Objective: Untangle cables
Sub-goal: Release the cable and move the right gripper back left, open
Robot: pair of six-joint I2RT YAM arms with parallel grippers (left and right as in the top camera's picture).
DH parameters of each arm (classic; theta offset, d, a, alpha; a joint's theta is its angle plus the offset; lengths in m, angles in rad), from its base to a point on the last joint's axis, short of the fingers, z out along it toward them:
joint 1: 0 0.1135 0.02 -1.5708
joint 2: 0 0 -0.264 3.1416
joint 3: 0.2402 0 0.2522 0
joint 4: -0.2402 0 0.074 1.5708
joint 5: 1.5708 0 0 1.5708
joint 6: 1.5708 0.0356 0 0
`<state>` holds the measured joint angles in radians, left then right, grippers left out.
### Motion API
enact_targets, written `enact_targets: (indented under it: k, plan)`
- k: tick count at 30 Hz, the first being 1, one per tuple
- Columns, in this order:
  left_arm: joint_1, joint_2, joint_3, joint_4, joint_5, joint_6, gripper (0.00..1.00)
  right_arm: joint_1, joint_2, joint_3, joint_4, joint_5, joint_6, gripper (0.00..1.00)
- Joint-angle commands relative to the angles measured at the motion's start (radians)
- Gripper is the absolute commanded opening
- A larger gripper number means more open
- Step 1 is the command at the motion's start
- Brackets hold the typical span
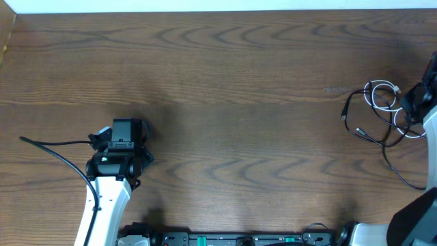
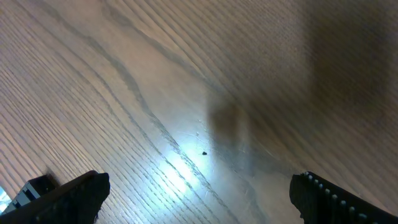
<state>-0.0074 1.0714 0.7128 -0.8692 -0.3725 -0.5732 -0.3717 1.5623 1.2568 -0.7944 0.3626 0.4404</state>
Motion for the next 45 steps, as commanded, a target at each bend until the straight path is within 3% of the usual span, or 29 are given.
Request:
enact_targets:
  k: [1, 4, 7, 11, 14, 22, 31, 37, 45]
  plan:
    - [0.004, 0.000, 0.006, -0.005, -0.020, -0.008, 0.98, -0.002, 0.026, 0.005, 0.001, -0.038, -0.021, 0.52]
    - [0.004, 0.000, 0.006, -0.005, -0.020, -0.008, 0.98, -0.002, 0.043, 0.005, -0.002, -0.097, -0.037, 0.68]
    - [0.004, 0.000, 0.006, -0.005, -0.020, -0.008, 0.98, -0.002, 0.060, 0.005, -0.008, -0.183, -0.039, 0.75]
    - [0.004, 0.000, 0.006, -0.005, -0.020, -0.008, 0.98, 0.000, 0.075, 0.005, -0.037, -0.281, -0.039, 0.93]
    - [0.004, 0.000, 0.006, -0.005, -0.020, -0.008, 0.98, 0.006, 0.078, 0.003, -0.087, -0.325, -0.038, 0.99]
    - [0.004, 0.000, 0.006, -0.005, -0.020, -0.008, 0.98, 0.034, 0.079, -0.043, -0.235, -0.435, -0.038, 0.99]
    - [0.004, 0.000, 0.006, -0.005, -0.020, -0.008, 0.98, 0.133, 0.079, -0.190, -0.163, -0.514, -0.084, 0.99]
    - [0.004, 0.000, 0.006, -0.005, -0.020, -0.008, 0.98, 0.223, 0.079, -0.264, -0.105, -0.579, -0.188, 0.99]
    - [0.004, 0.000, 0.006, -0.005, -0.020, -0.008, 0.98, 0.309, 0.079, -0.298, -0.094, -0.579, -0.149, 0.99]
